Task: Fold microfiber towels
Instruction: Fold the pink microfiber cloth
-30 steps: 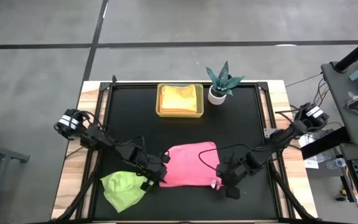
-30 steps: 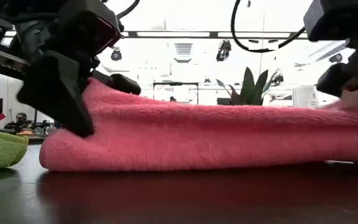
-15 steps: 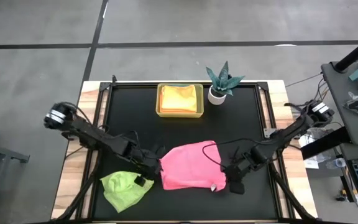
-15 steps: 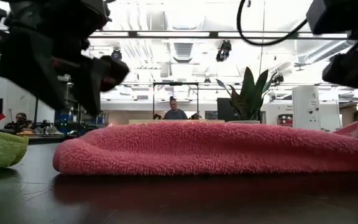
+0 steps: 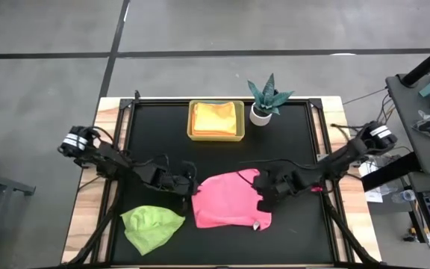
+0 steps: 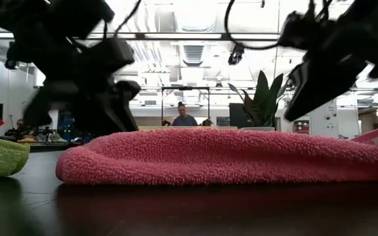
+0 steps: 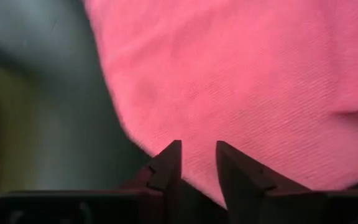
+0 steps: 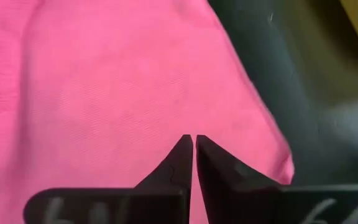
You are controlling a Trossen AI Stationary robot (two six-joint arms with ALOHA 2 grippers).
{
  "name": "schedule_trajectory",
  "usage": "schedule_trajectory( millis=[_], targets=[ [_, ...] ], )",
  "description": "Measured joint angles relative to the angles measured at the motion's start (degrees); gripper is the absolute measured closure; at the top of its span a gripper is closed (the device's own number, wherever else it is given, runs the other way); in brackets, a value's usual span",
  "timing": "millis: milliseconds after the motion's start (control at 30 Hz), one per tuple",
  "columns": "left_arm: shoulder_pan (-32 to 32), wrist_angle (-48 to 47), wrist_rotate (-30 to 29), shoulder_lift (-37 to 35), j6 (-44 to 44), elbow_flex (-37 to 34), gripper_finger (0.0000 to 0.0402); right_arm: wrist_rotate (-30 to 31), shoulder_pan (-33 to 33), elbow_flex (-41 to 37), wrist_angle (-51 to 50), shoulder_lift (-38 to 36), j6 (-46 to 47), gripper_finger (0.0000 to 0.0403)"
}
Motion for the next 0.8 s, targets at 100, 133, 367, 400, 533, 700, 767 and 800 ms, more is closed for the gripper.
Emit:
schedule_trajectory(
  millis=[100, 133, 367, 400, 533, 700, 767, 800],
  targets=[
    [0.34, -1.02, -1.44, 0.95, -2.06, -0.08, 0.0339, -0.11, -2.93, -0.44, 8.12, 3.30, -4.99, 0.0393],
    [0.37, -0.96, -1.33, 0.80, -3.37, 0.22, 0.0343, -0.30, -3.89, -0.57, 10.40, 4.34, -7.16, 0.0393],
    [1.10, -14.49, 6.35, -5.33, -9.11, 0.26, 0.0347, -5.05, -10.48, 0.99, 25.77, 10.33, -18.93, 0.0394],
    [1.09, -16.82, 6.54, -5.88, -9.42, 0.26, 0.0347, -5.09, -11.20, 1.17, 26.74, 11.10, -19.90, 0.0394],
    [0.98, -19.17, 7.02, -6.36, -10.59, -0.34, 0.0347, -6.01, -13.38, 2.73, 28.58, 13.93, -22.41, 0.0394],
    [0.95, -8.58, 9.09, -3.45, -12.06, -1.22, 0.0347, -7.77, -14.08, 5.19, 28.62, 17.46, -22.70, 0.0394],
    [0.98, -5.69, 9.14, -1.34, -13.24, -1.43, 0.0347, -8.14, -14.06, 5.71, 29.06, 18.55, -22.91, 0.0394],
    [0.98, -2.91, 9.14, -0.12, -13.81, -1.13, 0.0347, -8.06, -14.06, 5.77, 28.89, 18.81, -22.98, 0.0394]
  ],
)
